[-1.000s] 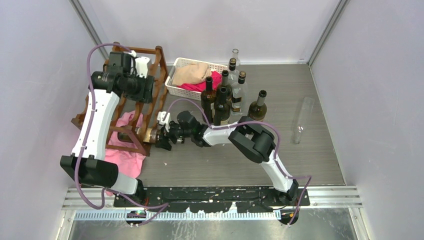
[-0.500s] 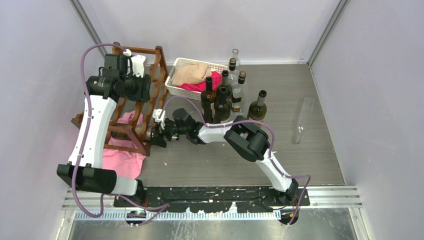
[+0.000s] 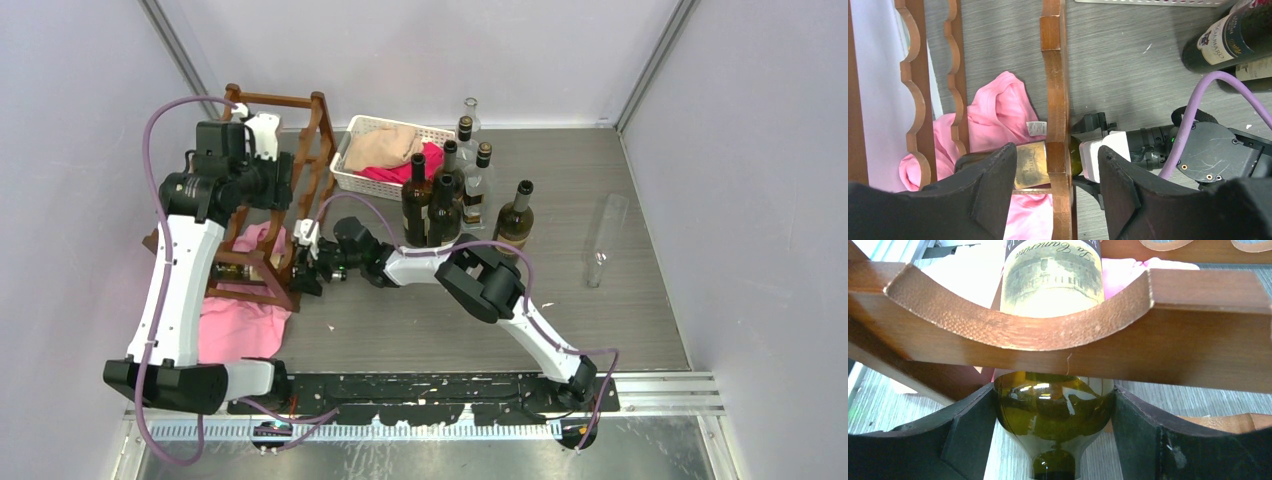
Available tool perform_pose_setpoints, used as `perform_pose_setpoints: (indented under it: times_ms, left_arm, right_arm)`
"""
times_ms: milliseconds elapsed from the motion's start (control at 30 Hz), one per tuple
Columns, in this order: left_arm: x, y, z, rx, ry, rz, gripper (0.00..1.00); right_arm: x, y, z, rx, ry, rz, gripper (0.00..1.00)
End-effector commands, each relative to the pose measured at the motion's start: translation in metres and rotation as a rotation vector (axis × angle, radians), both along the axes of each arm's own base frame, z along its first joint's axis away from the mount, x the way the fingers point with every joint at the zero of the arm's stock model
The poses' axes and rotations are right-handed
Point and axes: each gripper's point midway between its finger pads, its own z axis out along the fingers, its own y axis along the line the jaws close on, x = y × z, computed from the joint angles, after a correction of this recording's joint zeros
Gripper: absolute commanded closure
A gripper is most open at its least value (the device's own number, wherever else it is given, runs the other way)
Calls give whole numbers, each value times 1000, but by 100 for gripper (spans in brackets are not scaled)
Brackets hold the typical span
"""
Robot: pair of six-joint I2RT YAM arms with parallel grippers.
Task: Put the wine bottle on the wine rack
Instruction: Place the wine bottle in the wine rack.
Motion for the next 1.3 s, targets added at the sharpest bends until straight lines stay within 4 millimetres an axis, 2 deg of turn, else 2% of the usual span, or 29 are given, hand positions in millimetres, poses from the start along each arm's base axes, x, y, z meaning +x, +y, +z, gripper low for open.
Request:
perform_pose_setpoints:
  times_ms: [0,167,400,433,467,700,900,1000,1100,1267]
  left_arm:
    - [4,6,20,12,-102,34,38]
    - [2,8,21,21,-108,30,37]
    - [1,8,27,22,-126,27,37]
    - [1,7,27,17,-128,26,37]
    - [1,6,28,12,-131,24,37]
    - [-3,3,36,-22,-156,28,36]
    - [-11,-7,43,-81,-169,3,35]
    - [-14,-11,42,-97,-165,-11,35]
    - [-18,-16,38,-134,-144,-15,35]
    - [-21,-21,38,-172,-94,-1,35]
  right_arm:
    - [9,22,90,213,-114,7,46]
    - [16,22,83,168,-111,-33,26]
    - [10,6,75,94,-146,-15,16]
    - [9,5,74,89,-145,-13,6]
    - [8,3,73,84,-142,-14,1]
    - [9,-10,83,66,-141,-42,0]
    - [4,-38,90,10,-165,-25,0]
    - [1,-57,75,-65,-156,-17,0]
    - [0,-71,61,-125,-146,-5,6]
    - [-4,-77,44,-192,-152,40,18]
